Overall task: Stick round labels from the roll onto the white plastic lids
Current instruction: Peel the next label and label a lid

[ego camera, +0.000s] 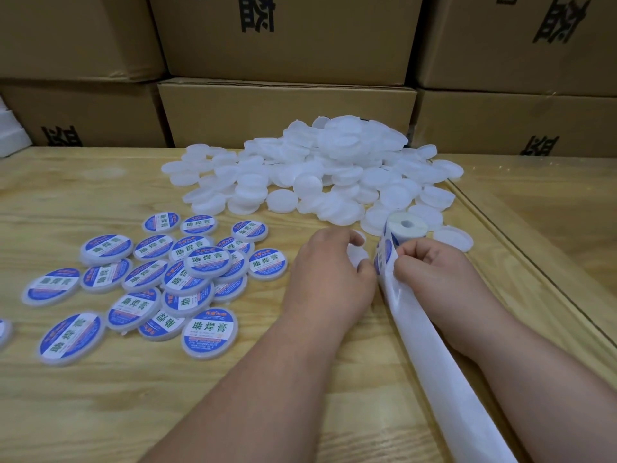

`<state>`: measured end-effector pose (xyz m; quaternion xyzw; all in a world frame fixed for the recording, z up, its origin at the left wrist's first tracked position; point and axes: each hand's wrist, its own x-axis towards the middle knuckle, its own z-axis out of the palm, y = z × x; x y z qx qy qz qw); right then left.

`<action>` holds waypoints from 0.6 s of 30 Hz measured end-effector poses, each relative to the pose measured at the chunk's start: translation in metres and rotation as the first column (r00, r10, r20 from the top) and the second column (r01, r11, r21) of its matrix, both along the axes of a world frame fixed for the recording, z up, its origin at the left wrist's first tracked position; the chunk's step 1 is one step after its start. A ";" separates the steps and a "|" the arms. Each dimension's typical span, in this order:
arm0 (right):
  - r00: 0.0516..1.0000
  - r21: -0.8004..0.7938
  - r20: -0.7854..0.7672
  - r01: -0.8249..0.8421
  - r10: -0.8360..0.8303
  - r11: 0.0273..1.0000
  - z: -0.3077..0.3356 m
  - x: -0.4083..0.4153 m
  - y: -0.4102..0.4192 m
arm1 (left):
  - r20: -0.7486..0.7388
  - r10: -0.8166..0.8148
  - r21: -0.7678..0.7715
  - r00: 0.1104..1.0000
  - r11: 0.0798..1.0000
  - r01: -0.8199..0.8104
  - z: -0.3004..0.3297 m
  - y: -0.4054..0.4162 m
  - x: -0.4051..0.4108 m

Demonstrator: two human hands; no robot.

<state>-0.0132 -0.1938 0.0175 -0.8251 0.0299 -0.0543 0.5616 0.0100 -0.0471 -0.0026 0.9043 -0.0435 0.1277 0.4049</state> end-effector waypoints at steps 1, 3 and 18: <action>1.000 -0.002 -0.005 -0.004 0.004 1.000 0.001 0.000 0.000 | -0.002 0.005 0.000 1.000 1.000 -0.005 0.001 0.000 -0.001; 1.000 -0.006 -0.012 -0.005 0.004 1.000 0.003 -0.001 0.001 | -0.018 0.020 -0.010 1.000 1.000 -0.020 0.002 0.000 -0.002; 1.000 -0.013 0.009 -0.017 0.017 1.000 -0.002 -0.001 -0.001 | 0.035 0.121 -0.358 0.992 0.928 -0.101 0.009 0.004 -0.002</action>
